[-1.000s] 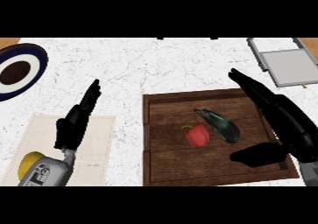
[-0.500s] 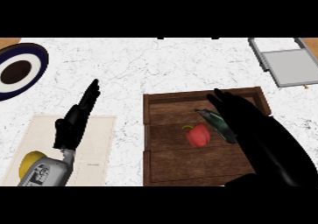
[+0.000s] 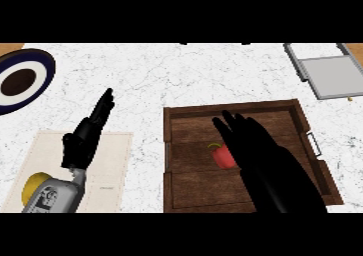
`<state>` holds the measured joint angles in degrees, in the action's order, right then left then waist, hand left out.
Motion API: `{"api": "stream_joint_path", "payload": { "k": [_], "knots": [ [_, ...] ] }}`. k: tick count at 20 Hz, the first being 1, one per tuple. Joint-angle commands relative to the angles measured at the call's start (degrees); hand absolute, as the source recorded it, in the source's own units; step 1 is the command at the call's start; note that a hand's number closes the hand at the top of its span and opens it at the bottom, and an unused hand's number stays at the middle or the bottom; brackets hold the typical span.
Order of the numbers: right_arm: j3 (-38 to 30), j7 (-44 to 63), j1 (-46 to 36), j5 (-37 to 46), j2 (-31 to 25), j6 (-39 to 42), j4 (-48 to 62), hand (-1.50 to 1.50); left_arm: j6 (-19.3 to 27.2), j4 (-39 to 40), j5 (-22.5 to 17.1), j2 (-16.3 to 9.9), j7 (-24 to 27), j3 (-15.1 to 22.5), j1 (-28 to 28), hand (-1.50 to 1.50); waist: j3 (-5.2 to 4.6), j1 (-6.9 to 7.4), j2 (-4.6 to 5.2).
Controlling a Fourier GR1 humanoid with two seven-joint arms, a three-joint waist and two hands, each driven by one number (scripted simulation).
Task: Pick the bell pepper from the tray and place it in the tiered shelf
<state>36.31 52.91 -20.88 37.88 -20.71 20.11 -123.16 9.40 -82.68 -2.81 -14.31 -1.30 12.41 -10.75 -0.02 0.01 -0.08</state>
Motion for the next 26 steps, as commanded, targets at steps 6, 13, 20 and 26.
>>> {"api": "stream_joint_path", "payload": {
  "k": [6,13,20,26],
  "knots": [
    [-2.5,-1.3,0.5,6.8,8.0,4.8,4.1,-1.50,-1.9,-4.0,2.6,2.2,-2.4,-1.4,2.1,0.00,0.02,0.16,0.02],
    [-3.0,-6.8,3.7,12.2,10.6,2.1,9.0,-1.50,-2.5,-0.9,4.7,4.5,-1.7,-3.2,0.1,0.00,0.03,0.07,0.07],
    [0.7,-5.8,8.3,18.7,14.2,3.1,7.3,-1.50,-5.7,7.9,5.4,5.4,4.0,-7.1,-2.5,0.00,0.01,-0.12,0.07],
    [-2.4,-8.7,9.1,19.6,14.7,6.2,8.3,-1.50,-4.8,3.0,7.8,7.1,1.5,-6.5,-1.1,0.00,0.02,-0.02,0.05]
  ]
}}
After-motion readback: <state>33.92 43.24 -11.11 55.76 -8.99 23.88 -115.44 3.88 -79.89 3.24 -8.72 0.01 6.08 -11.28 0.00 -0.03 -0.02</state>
